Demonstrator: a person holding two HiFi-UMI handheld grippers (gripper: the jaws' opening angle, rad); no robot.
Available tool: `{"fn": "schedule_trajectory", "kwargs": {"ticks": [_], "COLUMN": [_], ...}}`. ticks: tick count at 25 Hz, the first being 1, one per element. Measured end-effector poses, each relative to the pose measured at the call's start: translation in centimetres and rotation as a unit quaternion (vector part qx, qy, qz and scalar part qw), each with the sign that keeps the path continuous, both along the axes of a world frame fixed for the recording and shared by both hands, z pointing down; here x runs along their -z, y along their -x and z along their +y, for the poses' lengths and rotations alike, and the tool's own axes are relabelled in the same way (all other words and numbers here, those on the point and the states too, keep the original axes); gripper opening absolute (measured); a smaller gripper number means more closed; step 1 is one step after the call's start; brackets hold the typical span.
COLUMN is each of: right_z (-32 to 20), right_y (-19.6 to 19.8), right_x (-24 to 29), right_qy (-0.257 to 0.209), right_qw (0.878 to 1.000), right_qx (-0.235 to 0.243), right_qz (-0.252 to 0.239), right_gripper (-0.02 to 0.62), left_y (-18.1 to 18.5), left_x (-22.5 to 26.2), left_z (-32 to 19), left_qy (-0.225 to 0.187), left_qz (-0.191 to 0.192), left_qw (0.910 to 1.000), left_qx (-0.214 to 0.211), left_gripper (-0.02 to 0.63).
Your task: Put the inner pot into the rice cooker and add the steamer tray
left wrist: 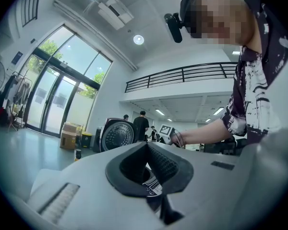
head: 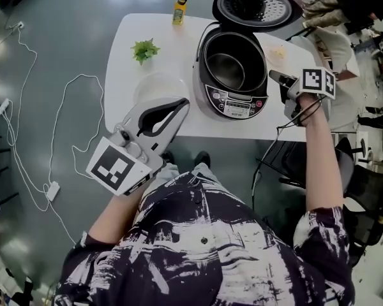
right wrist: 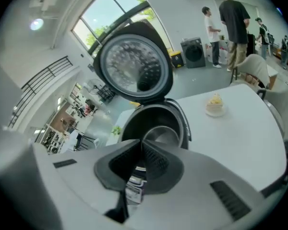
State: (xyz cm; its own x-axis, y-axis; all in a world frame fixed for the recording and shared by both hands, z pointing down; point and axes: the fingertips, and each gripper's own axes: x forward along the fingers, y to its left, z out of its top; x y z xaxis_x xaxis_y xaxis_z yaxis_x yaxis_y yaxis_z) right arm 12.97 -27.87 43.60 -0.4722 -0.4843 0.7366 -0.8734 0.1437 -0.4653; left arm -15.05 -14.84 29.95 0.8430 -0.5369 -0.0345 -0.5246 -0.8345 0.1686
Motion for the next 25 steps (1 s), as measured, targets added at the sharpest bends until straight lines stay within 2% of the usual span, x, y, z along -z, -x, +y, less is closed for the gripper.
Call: {"fn": "schedule_trajectory", "kwargs": {"ticks": [2,3,4,6,8,10,12,14,16,18,22,25], "right_z": [1.6,2.9,4.6,8.2,11.7,14.2,15.3,15.1,14.8,14.7,13.7,12.6], "right_y": [2.5,4.4,6.9,13.3,19.1,23.5,26.0,27.1,27.4,27.1,26.2,26.3], "right_x": [3.7,5.4,7.0,9.1,8.6,4.9,-0.8,-6.6,-11.8,-15.9,-21.1,-22.9], "right_qy": [-0.051,-0.069,-0.084,-0.114,-0.119,-0.093,-0.052,-0.007,0.04,0.079,0.124,0.141], "right_qw": [0.998,0.996,0.993,0.975,0.958,0.956,0.963,0.978,0.987,0.99,0.989,0.986], "right_qx": [0.042,0.061,0.084,0.163,0.227,0.245,0.223,0.16,0.092,0.047,-0.024,-0.056], "right_qz": [0.009,-0.002,-0.03,-0.097,-0.127,-0.135,-0.139,-0.135,-0.126,-0.106,-0.08,-0.066], "right_gripper": [0.008,0.008,0.008,0.008,0.008,0.008,0.01,0.1,0.174,0.21,0.21,0.209], "left_y": [0.8,1.2,1.7,2.8,4.0,5.1,6.0,6.7,7.1,7.4,8.2,8.9], "left_x": [-0.1,-0.1,-0.2,-0.4,-0.4,-0.5,-0.7,-0.9,-1.2,-1.5,-2.3,-2.9], "left_z": [-0.4,-0.7,-1.1,-1.8,-2.4,-2.7,-2.9,-2.9,-2.6,-2.5,-2.4,-2.3], "left_qy": [-0.002,-0.003,-0.004,-0.004,-0.003,-0.003,-0.002,0.0,0.003,0.006,0.014,0.021], "left_qz": [-0.004,-0.006,-0.009,-0.014,-0.018,-0.021,-0.023,-0.025,-0.025,-0.026,-0.025,-0.024], "left_qw": [1.0,0.9999,0.9998,0.9994,0.9988,0.9982,0.9977,0.9974,0.9974,0.9975,0.9974,0.9973], "left_qx": [0.009,0.014,0.019,0.032,0.045,0.056,0.063,0.067,0.068,0.066,0.066,0.066], "left_gripper": [0.005,0.005,0.005,0.005,0.005,0.005,0.005,0.005,0.005,0.005,0.005,0.005]}}
